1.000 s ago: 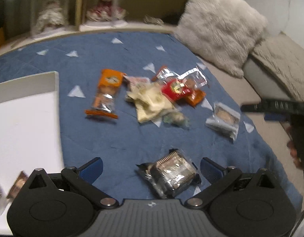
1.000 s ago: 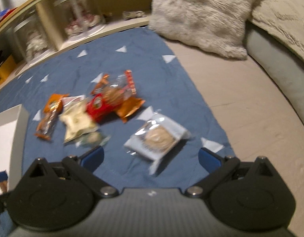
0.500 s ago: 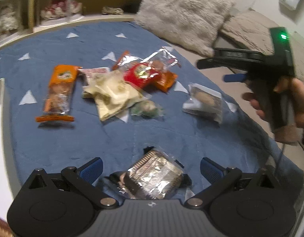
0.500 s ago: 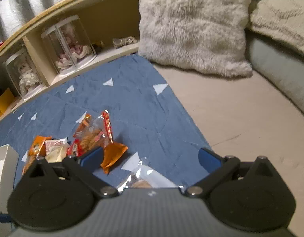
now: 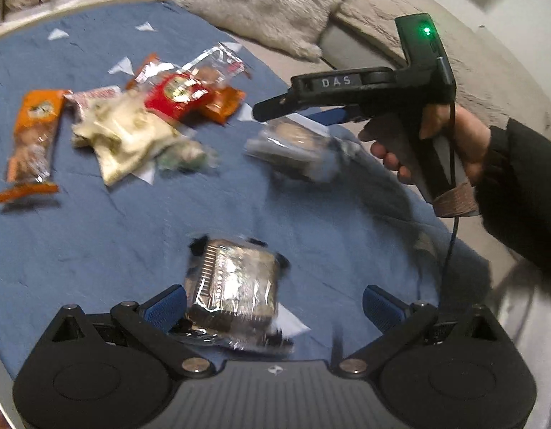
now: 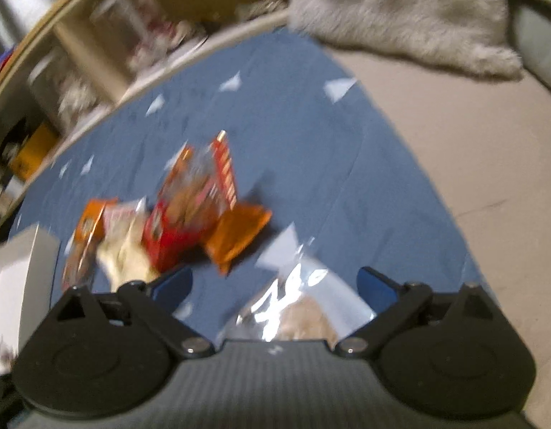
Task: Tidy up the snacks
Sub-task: 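Grasp the clear square cookie pack with left tool while right tool grasps the white cookie packet, then carry both cookie packs over the white tray with both tools, then open both tools to release the cookie packs into the tray, then move both open tools from the tray to the snack pile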
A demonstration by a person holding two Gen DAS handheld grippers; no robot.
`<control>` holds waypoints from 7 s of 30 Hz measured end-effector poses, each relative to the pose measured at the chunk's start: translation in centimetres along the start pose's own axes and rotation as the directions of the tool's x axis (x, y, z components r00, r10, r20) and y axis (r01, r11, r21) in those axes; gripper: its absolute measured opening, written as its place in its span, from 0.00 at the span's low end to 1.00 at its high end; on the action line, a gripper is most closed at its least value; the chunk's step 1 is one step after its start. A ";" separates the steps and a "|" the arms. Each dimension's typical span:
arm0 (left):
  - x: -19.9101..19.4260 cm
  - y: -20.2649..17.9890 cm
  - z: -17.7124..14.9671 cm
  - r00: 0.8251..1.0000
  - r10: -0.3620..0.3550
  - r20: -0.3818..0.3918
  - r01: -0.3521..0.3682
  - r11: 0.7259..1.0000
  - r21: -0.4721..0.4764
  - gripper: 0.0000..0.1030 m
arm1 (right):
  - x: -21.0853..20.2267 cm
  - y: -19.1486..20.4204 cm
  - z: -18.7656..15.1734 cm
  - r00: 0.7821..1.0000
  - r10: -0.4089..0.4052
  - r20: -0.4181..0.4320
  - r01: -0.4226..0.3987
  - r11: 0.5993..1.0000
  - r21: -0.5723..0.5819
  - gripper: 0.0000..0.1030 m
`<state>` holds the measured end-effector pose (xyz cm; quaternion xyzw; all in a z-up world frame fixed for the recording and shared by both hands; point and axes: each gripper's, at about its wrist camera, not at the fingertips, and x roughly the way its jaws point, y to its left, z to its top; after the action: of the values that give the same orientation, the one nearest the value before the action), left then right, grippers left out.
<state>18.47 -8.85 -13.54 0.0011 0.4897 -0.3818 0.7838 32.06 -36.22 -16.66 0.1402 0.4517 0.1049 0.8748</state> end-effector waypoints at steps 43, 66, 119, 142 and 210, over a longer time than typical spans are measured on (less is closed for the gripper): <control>2.5 -1.1 0.2 0.962 0.270 0.029 -0.269 0.963 -0.032 0.56 | -0.4 6.2 -2.9 0.969 -0.217 -0.120 0.212 0.976 -0.052 0.68; -10.1 1.1 0.0 0.886 0.371 0.279 -0.292 0.913 -0.286 0.54 | -7.7 10.3 -4.2 0.995 -0.057 0.081 0.057 0.998 -0.003 0.68; -19.5 22.4 -4.1 0.746 0.666 0.017 -0.536 0.616 -0.578 0.53 | 5.7 36.7 -3.6 0.983 0.156 -0.095 -0.161 0.986 -0.049 0.76; -20.7 18.6 -3.5 0.728 0.682 0.061 -0.539 0.625 -0.565 0.81 | 3.2 34.9 -5.2 0.980 0.158 -0.124 -0.174 0.976 -0.132 0.75; -9.6 5.0 1.9 0.745 0.554 0.371 -0.484 0.832 -0.269 1.00 | -4.2 12.7 -2.9 0.980 -0.155 0.121 0.176 0.966 -0.188 0.99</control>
<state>20.71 -0.29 -6.99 -0.0086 0.3110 -0.0989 0.9452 26.53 -25.13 -10.76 0.0196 0.4026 0.0682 0.9126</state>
